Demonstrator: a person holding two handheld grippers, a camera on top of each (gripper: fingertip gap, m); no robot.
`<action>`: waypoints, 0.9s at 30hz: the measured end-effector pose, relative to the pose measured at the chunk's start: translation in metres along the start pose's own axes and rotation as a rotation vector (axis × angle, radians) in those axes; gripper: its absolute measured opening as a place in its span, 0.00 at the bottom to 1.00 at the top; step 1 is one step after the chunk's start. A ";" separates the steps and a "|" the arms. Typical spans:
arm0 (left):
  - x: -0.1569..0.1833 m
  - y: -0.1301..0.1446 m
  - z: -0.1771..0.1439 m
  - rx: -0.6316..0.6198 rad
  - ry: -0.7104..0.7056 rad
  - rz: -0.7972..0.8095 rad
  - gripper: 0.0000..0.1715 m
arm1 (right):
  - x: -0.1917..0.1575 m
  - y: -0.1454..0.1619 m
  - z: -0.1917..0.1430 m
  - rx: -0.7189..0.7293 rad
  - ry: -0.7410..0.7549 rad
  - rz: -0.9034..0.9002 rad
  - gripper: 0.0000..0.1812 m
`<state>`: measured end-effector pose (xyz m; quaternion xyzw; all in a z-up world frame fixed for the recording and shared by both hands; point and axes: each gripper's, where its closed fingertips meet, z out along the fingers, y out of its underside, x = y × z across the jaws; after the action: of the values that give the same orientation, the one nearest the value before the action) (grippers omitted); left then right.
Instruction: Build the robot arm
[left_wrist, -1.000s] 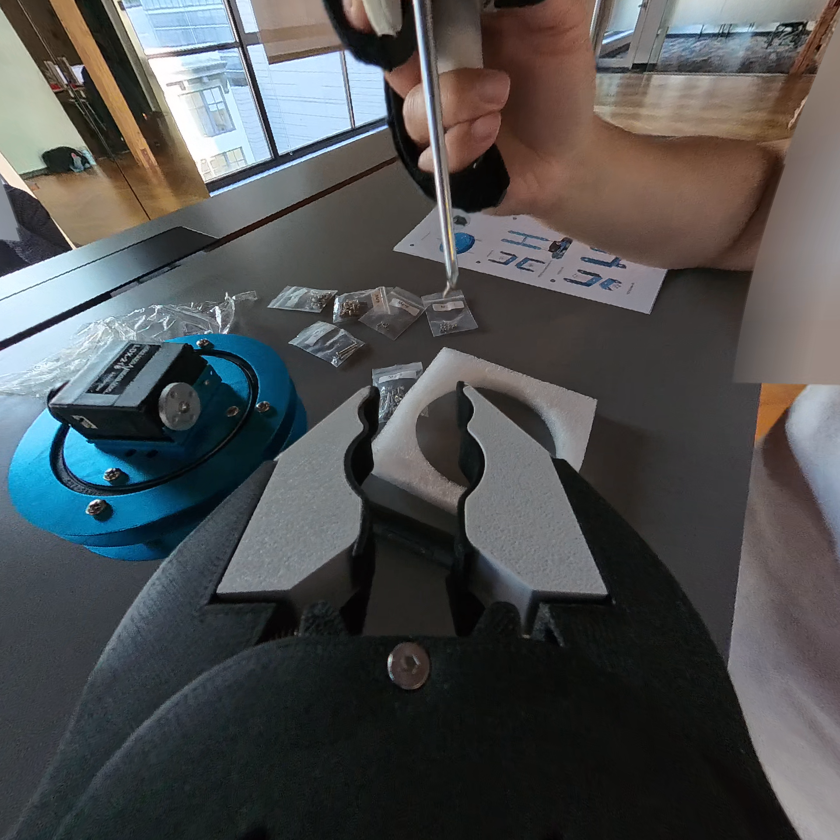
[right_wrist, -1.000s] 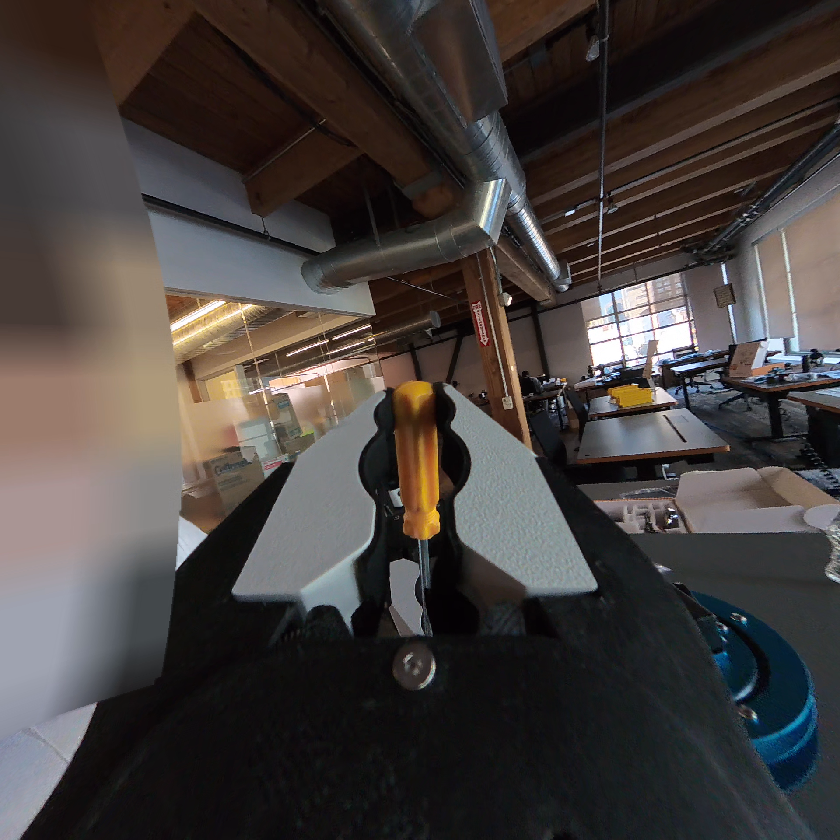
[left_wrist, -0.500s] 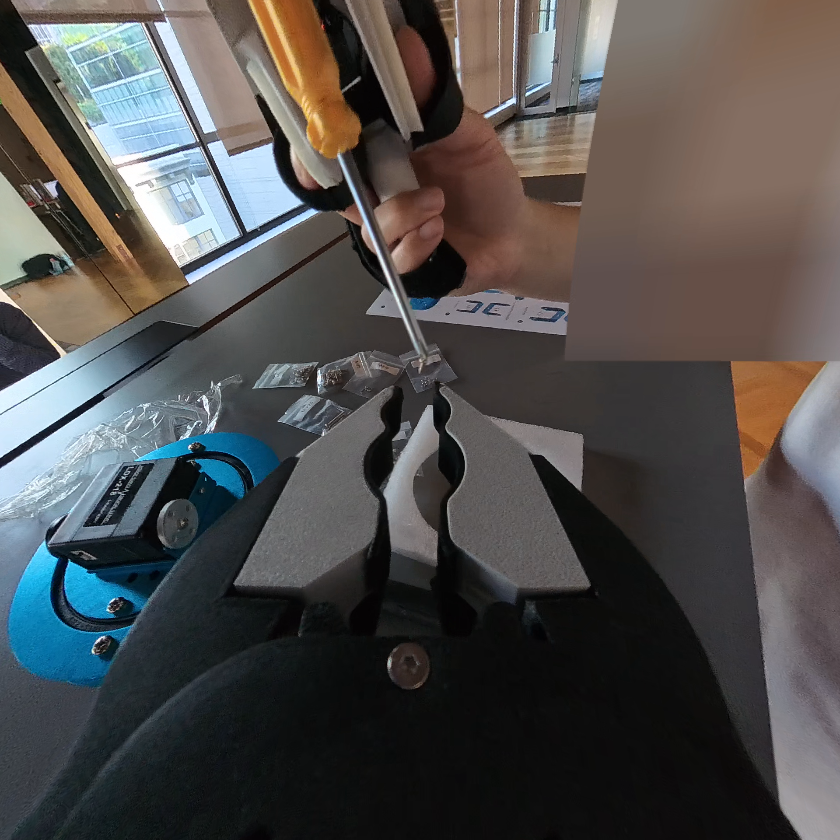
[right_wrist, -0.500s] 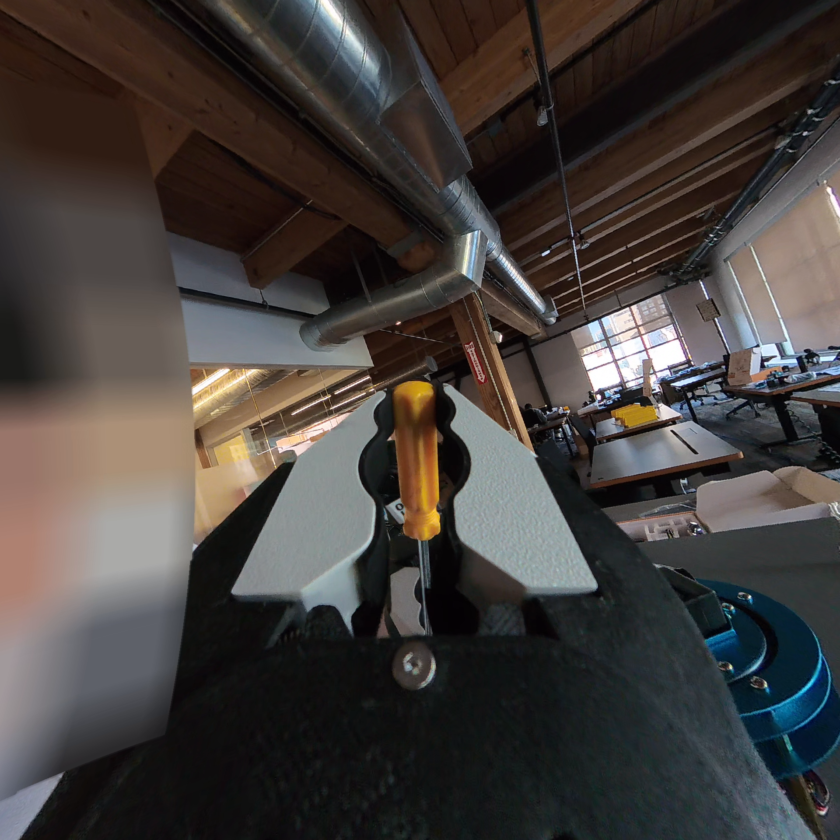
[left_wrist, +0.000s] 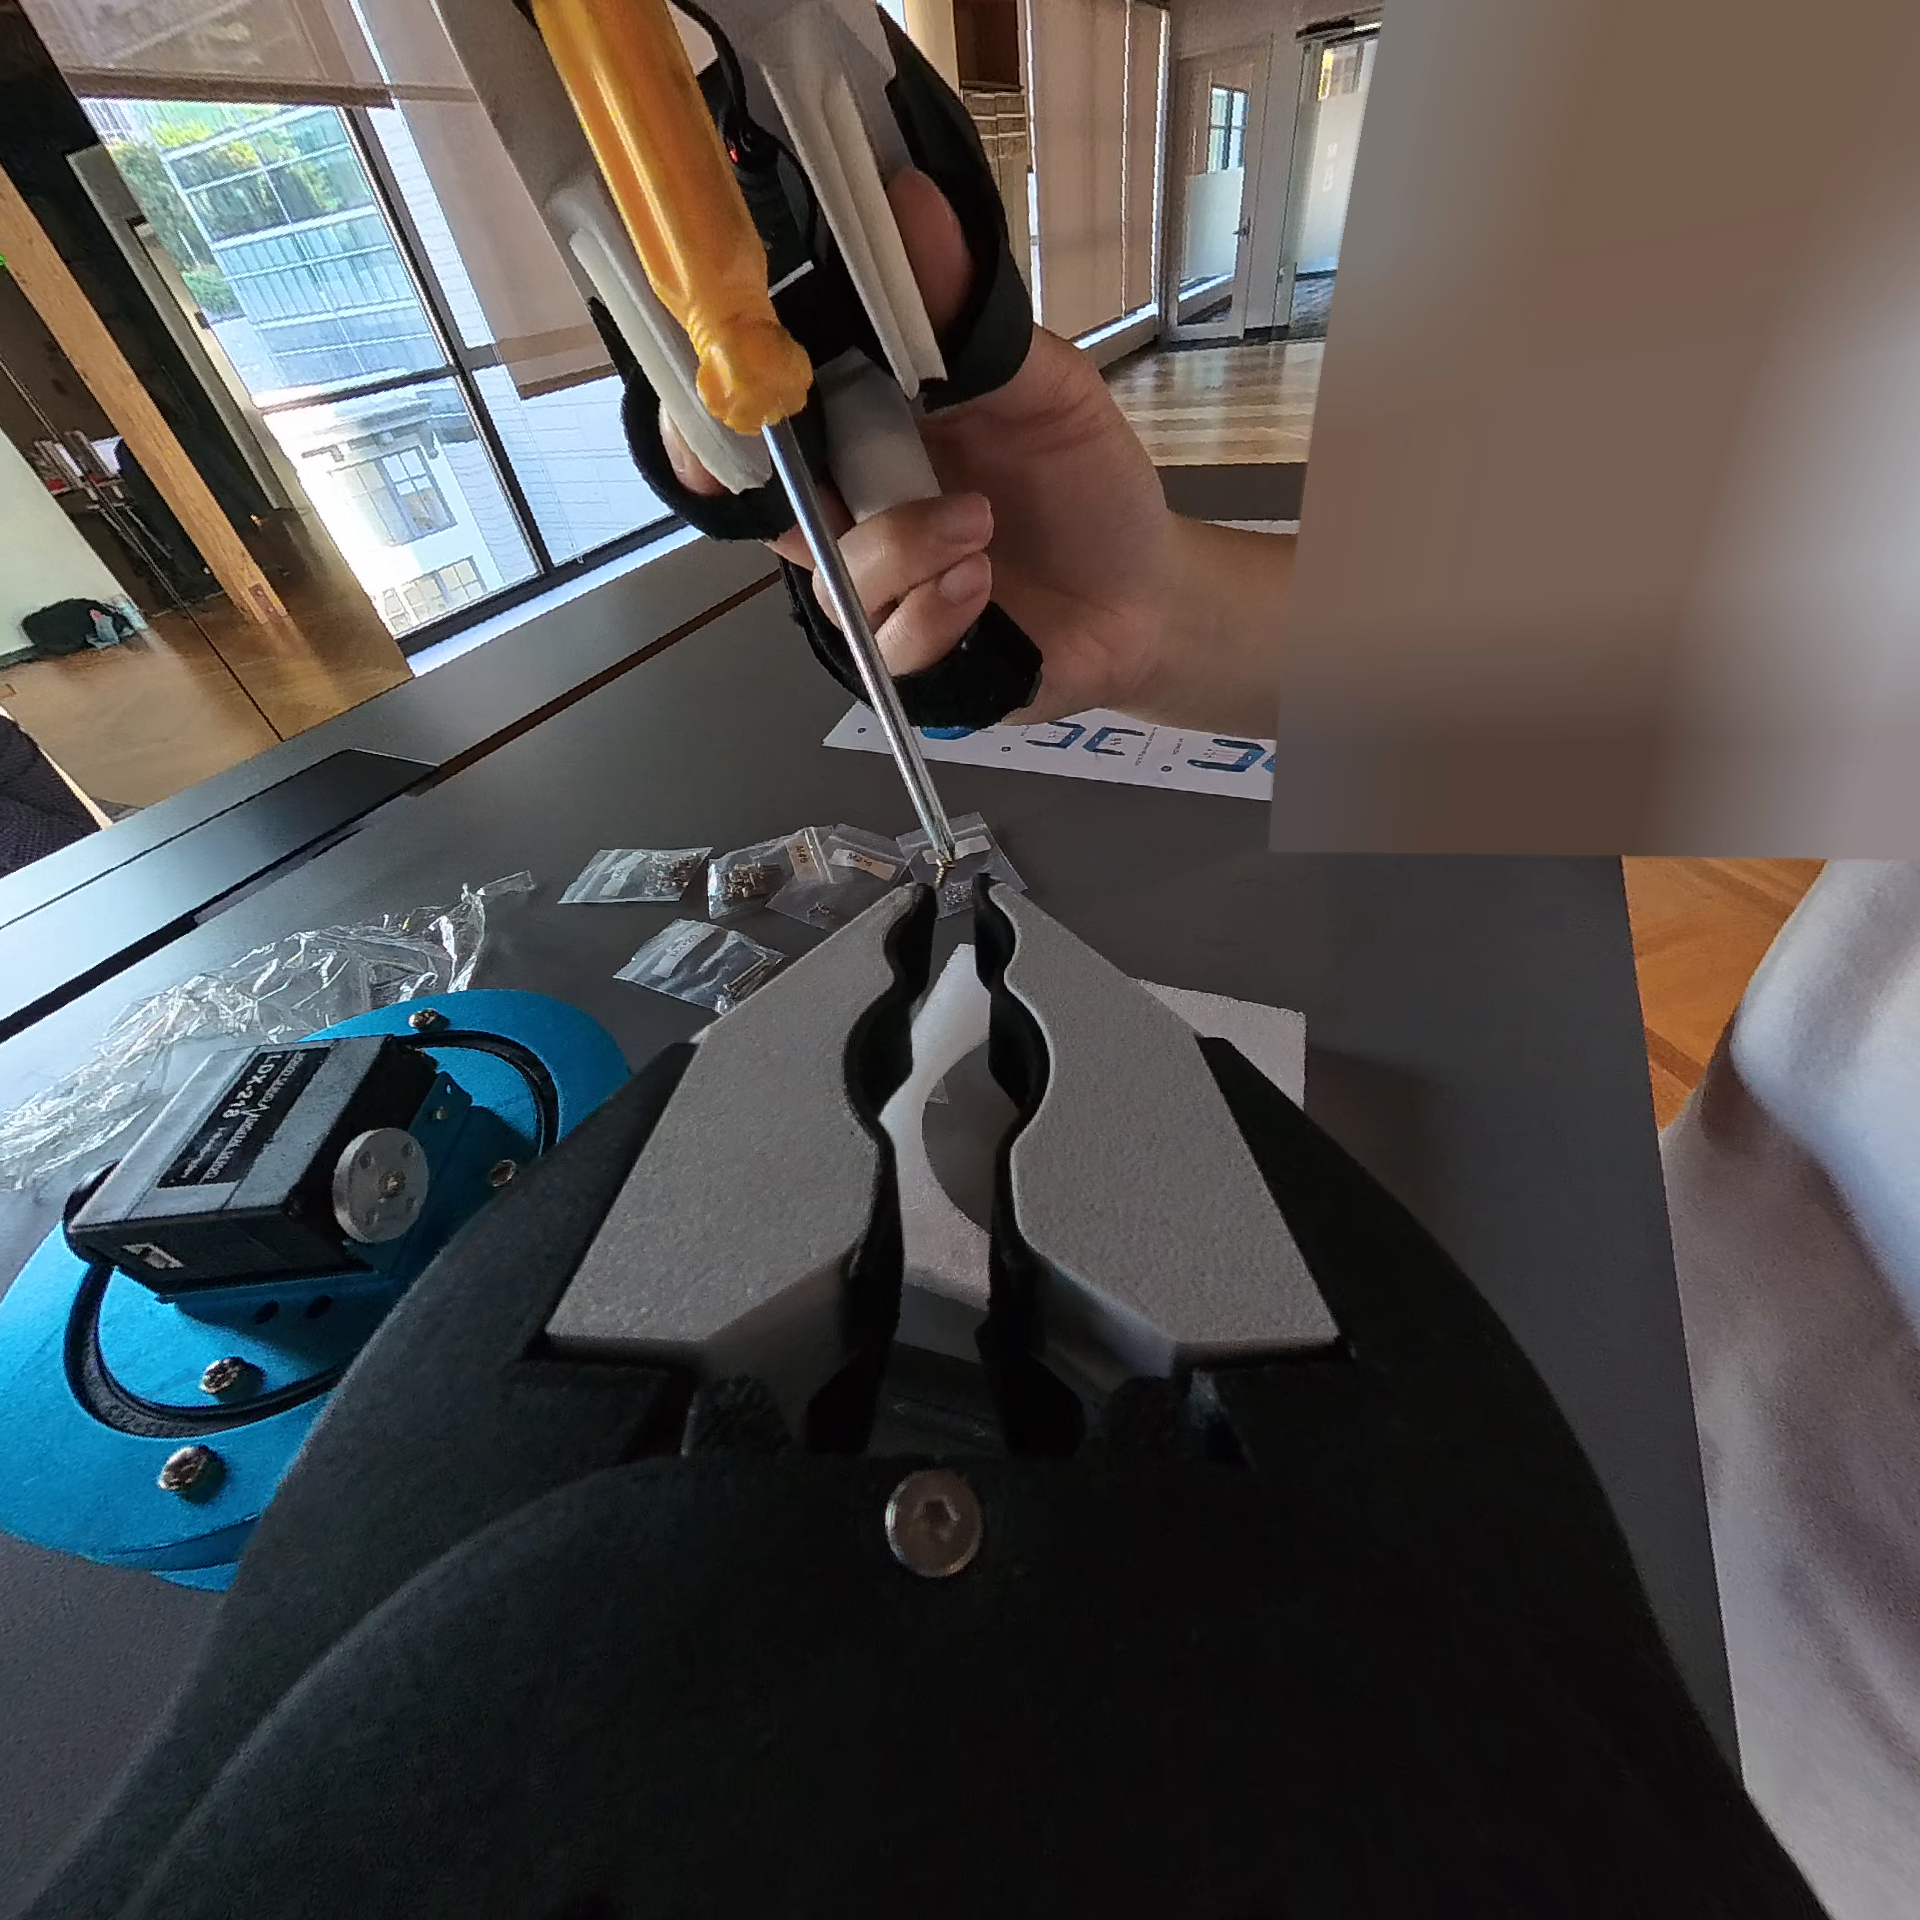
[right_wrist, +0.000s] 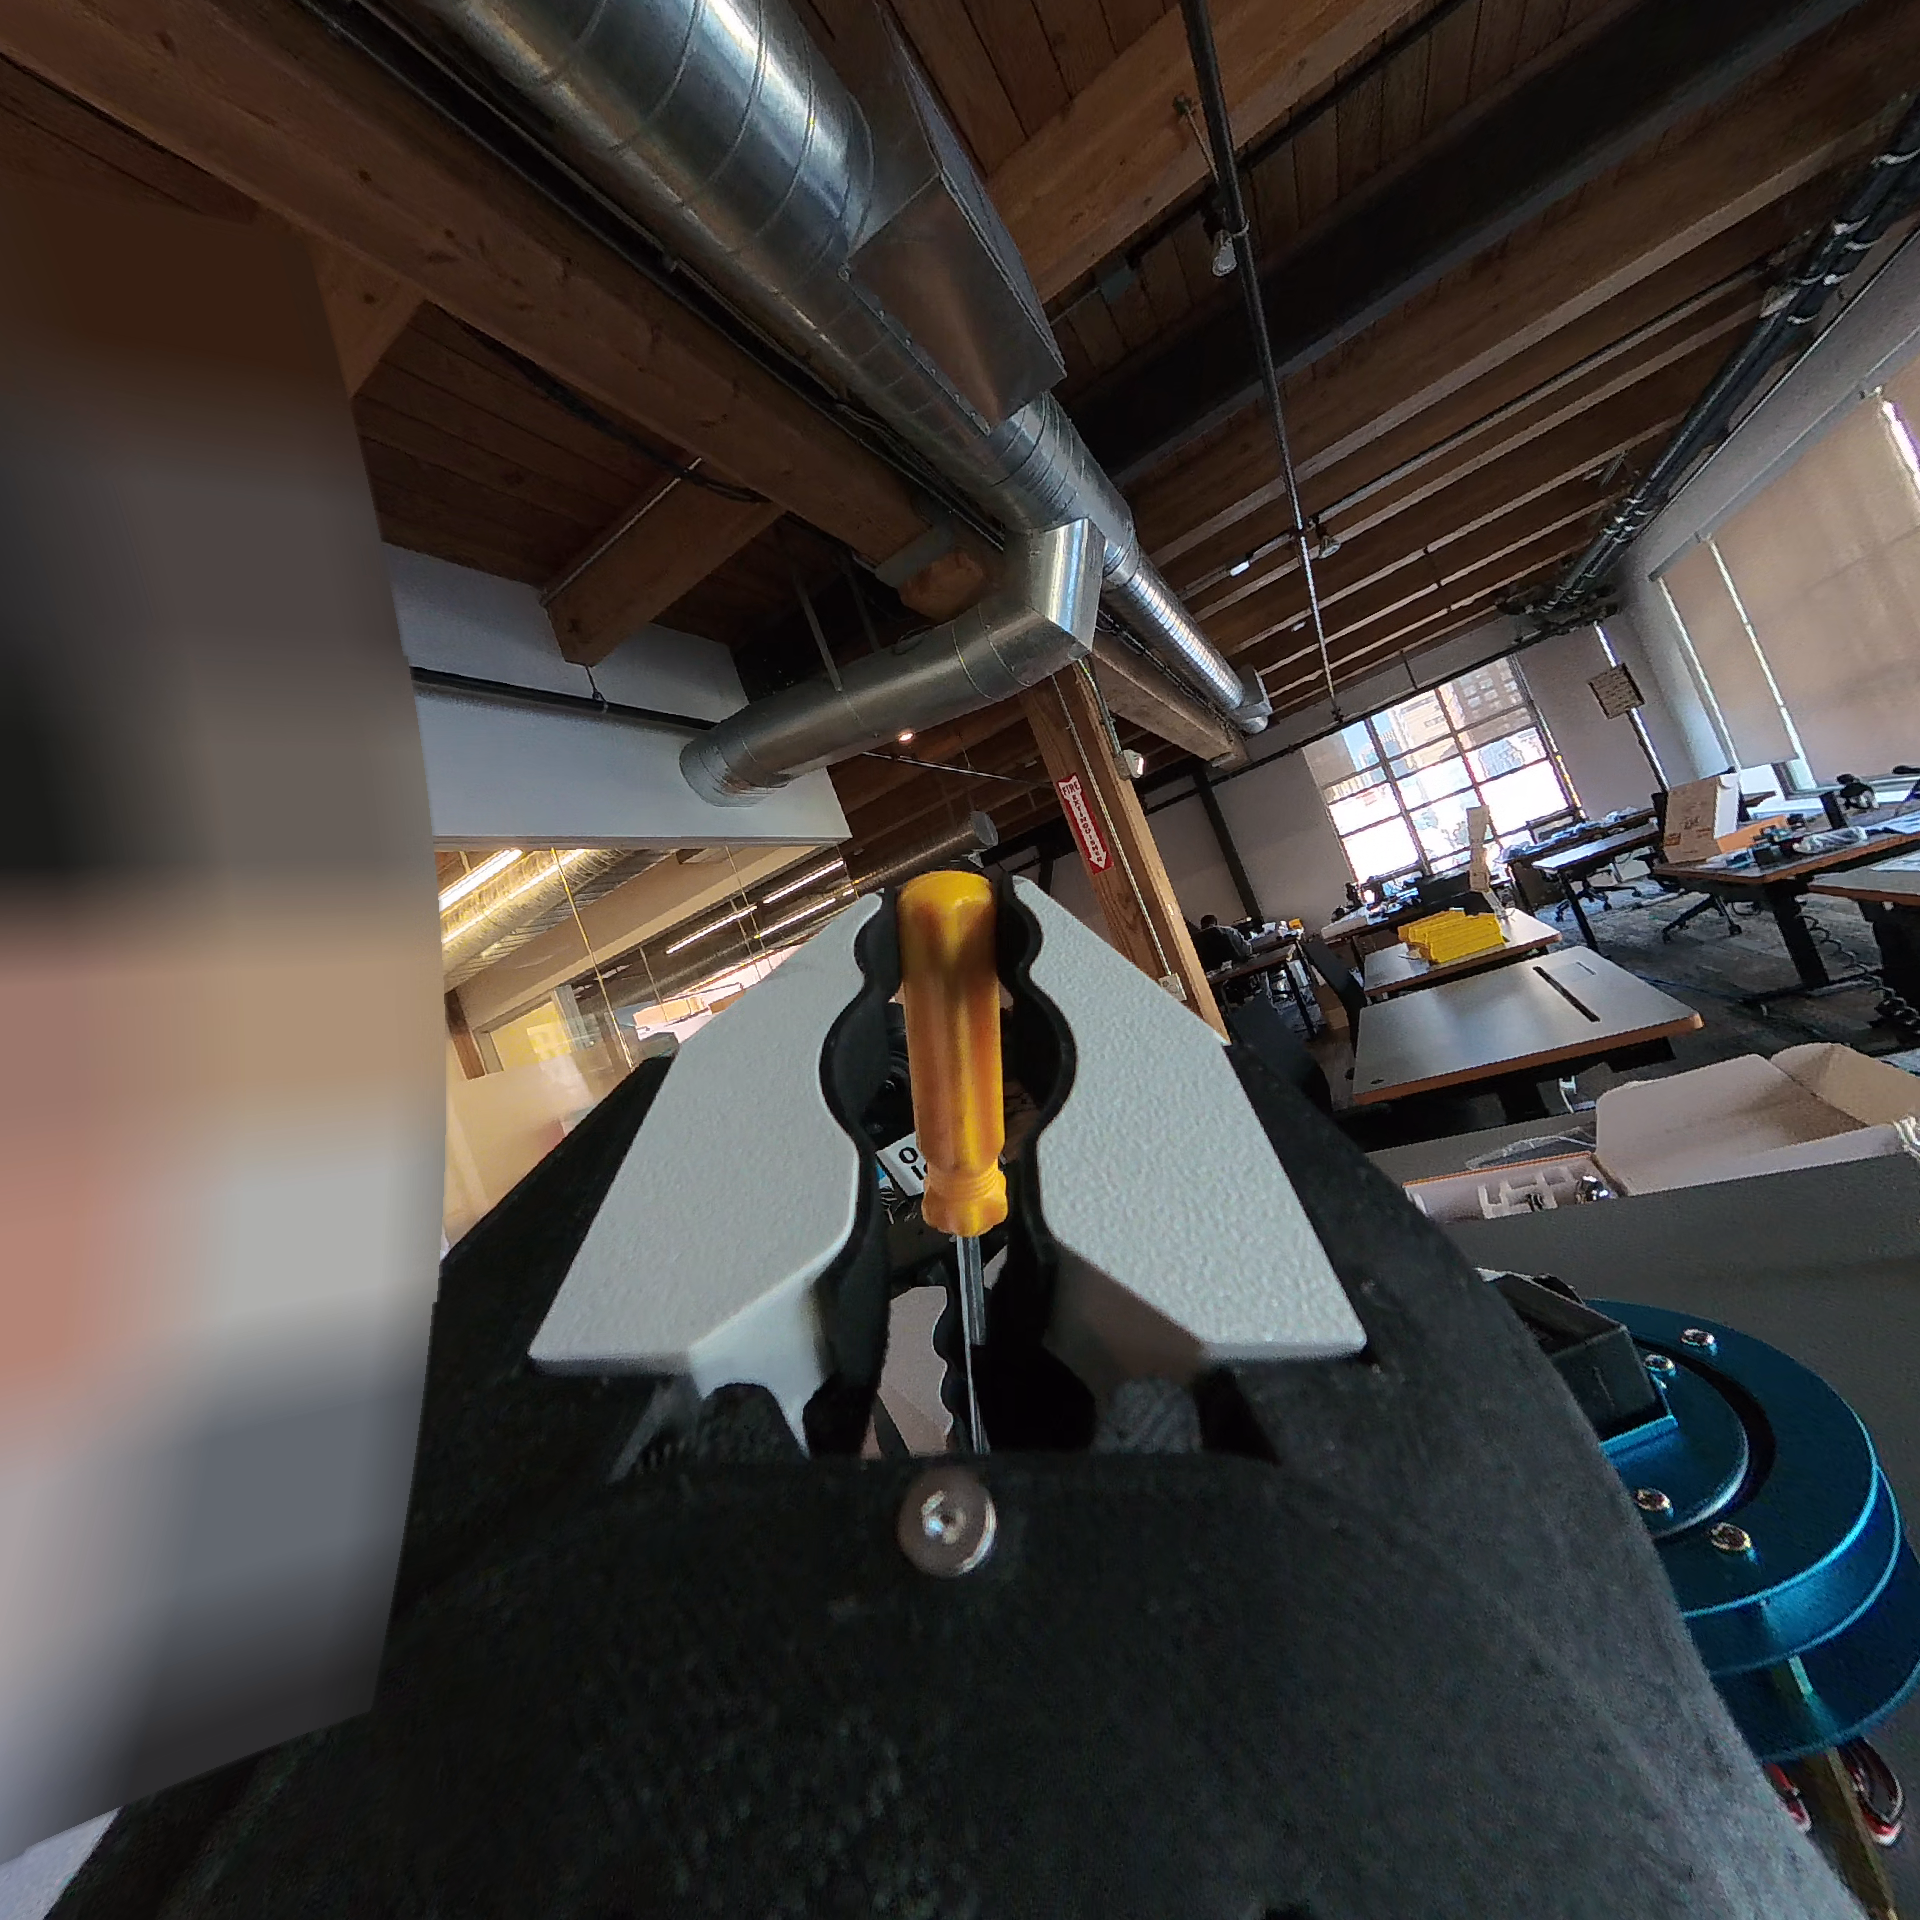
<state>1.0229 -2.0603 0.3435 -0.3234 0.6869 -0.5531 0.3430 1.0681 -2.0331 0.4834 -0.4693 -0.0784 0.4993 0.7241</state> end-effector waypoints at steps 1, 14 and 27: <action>0.000 0.000 0.000 0.001 0.000 0.000 0.03 | 0.000 0.000 0.000 0.000 0.001 -0.002 0.09; 0.002 -0.002 0.001 0.016 -0.007 -0.017 0.01 | 0.000 0.000 -0.001 -0.005 -0.005 -0.010 0.08; 0.001 0.000 0.002 0.023 -0.003 -0.061 0.02 | -0.004 0.002 0.001 -0.020 -0.011 -0.028 0.09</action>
<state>1.0241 -2.0618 0.3429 -0.3410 0.6700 -0.5706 0.3304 1.0640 -2.0357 0.4840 -0.4726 -0.0938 0.4909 0.7259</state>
